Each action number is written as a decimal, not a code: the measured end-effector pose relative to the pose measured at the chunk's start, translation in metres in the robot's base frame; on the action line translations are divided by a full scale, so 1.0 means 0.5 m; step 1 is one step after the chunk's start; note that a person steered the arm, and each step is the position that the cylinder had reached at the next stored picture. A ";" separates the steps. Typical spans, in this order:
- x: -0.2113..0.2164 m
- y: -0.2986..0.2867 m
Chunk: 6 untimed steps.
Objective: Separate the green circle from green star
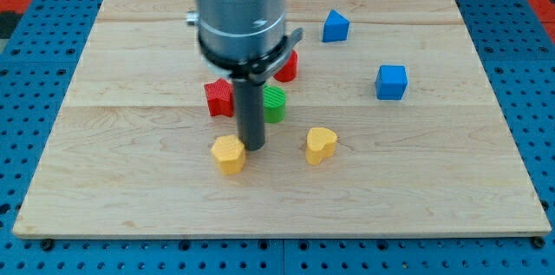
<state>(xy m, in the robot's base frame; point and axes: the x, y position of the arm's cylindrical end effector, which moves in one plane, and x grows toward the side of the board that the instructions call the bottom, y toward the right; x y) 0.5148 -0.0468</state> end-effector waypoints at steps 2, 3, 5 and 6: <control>-0.021 -0.029; -0.121 0.035; -0.093 0.202; -0.081 0.250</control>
